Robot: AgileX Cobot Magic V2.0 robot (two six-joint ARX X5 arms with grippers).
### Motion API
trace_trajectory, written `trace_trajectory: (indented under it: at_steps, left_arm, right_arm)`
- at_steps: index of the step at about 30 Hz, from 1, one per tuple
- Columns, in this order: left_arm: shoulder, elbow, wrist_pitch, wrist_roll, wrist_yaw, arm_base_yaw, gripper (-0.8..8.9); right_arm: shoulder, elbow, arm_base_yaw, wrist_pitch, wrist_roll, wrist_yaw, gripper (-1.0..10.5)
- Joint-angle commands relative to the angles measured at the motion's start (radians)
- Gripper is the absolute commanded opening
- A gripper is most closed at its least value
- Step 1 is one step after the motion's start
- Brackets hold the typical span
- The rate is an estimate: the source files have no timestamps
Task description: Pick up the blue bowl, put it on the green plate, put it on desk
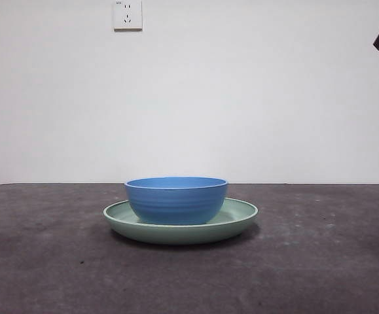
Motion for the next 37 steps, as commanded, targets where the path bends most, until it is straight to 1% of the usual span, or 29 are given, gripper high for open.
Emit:
trace_trajectory:
  at_steps: [1,4,7,12,16,20,30,37]
  left_arm:
    - [-0.08,-0.09,0.05,-0.027,-0.086,0.061,0.1]
    - [-0.165,-0.189,0.063,-0.046,-0.119,0.113,0.09]
    - [-0.24,-0.285,0.063,-0.052,-0.121,0.143,0.1]
    - [-0.327,-0.413,0.063,-0.099,-0.123,0.166,0.1]
    - [-0.369,-0.483,0.061,-0.127,-0.123,0.172,0.09]
    - [-0.404,-0.528,0.055,-0.14,-0.124,0.172,0.1]
    - [-0.406,-0.608,0.056,-0.154,-0.124,0.172,0.1]
    - [-0.406,-0.61,0.011,-0.154,-0.124,0.172,0.1]
  right_arm:
    - [0.004,0.004,0.008,0.011,0.003,0.0,0.2]
    - [0.004,0.004,0.008,0.011,0.003,0.0,0.2]
    - [0.004,0.004,0.008,0.011,0.003,0.0,0.2]
    - [0.004,0.004,0.008,0.011,0.003,0.0,0.2]
    - [0.004,0.004,0.008,0.011,0.003,0.0,0.2]
    - [0.004,0.004,0.008,0.011,0.003,0.0,0.2]
    - [0.004,0.004,0.008,0.011,0.003,0.0,0.2]
    - [0.004,0.004,0.008,0.011,0.003,-0.001,0.2]
